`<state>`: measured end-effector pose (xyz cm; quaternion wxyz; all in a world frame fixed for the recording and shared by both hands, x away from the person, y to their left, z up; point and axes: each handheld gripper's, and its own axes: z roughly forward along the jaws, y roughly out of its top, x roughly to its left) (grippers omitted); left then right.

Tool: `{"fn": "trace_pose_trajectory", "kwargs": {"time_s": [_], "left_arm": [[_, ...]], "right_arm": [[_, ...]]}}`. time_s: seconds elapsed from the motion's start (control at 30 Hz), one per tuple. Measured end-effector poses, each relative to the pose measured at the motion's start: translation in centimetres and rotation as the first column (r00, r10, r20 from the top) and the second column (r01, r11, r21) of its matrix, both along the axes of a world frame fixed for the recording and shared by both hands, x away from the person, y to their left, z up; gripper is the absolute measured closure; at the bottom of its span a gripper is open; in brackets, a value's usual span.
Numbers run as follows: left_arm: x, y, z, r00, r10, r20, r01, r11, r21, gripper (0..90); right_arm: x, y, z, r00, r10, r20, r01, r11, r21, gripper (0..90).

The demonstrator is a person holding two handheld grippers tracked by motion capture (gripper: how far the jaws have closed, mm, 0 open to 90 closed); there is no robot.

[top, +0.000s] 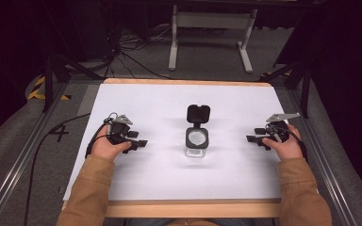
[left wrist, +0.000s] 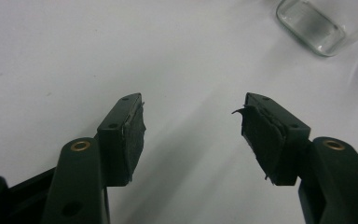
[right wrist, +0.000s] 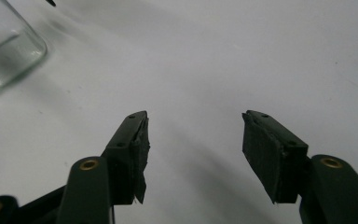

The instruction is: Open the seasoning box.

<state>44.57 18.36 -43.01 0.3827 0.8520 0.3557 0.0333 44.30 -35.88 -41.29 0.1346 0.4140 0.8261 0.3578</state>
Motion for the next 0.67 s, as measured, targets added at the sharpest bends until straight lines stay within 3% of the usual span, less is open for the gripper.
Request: {"fn": "trace_pose_trajectory", "kwargs": {"time_s": [0.2, 0.4, 0.6, 0.67], "left_arm": [[0.1, -0.3, -0.5, 0.9998, -0.013, -0.013, 0.013, 0.9993, 0.035, 38.6], [0.0, -0.8, -0.5, 0.9988, -0.043, -0.022, 0.044, 0.9958, 0.080, 37.6], [-0.1, -1.1, -0.3, 0.9986, -0.052, -0.007, 0.053, 0.9949, 0.086, 37.3], [-0.2, -1.3, -0.1, 0.9987, -0.051, -0.009, 0.051, 0.9964, 0.067, 37.3]], "right_arm": [[0.3, 0.6, -1.1, 0.9994, 0.016, 0.031, -0.015, 1.000, -0.027, 41.7], [0.5, 1.4, -1.9, 0.9990, 0.043, 0.013, -0.042, 0.996, -0.080, 41.7], [0.5, 1.5, -2.0, 0.9990, 0.040, 0.019, -0.039, 0.996, -0.081, 41.2], [0.4, 1.6, -1.7, 0.9987, 0.044, 0.026, -0.042, 0.997, -0.069, 41.4]]}}
